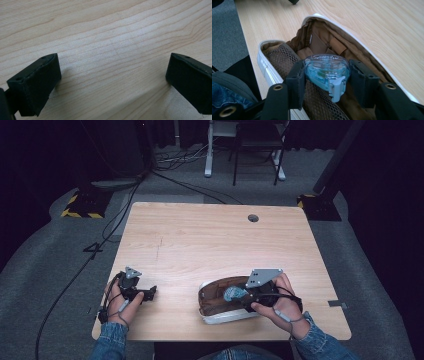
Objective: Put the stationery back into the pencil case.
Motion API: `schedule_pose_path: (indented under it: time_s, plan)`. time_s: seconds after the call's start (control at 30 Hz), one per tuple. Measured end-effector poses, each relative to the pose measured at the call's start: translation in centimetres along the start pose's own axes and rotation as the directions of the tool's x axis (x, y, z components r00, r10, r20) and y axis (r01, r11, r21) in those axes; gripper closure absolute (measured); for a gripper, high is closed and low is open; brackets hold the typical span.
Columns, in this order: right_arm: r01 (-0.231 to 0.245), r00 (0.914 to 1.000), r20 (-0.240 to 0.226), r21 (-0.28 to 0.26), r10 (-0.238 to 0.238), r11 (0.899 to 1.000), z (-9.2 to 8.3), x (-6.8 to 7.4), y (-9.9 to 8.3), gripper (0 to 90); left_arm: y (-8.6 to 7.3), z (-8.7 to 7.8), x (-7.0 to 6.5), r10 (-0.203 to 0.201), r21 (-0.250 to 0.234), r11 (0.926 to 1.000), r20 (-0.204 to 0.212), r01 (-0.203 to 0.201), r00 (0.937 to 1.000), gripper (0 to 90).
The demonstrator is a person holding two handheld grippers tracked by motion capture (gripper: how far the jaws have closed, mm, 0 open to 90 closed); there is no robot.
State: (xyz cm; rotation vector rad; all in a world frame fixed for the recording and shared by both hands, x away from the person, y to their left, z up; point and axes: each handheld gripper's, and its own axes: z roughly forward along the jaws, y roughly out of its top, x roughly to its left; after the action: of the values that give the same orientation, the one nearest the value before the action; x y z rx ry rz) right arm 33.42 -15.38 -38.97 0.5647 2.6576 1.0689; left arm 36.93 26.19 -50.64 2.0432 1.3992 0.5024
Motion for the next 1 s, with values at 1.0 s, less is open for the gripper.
schedule_pose_path:
  time_s: [1.0]
  plan:
    - [-0.036, 0.9974, -0.060, 0.051, 0.039, 0.998, 3.1, -0.4, -0.7, 38.0, 0.0, 0.0, 0.0, 0.000, 0.000, 1.0000, 0.000, 0.000, 1.0000, 0.1]
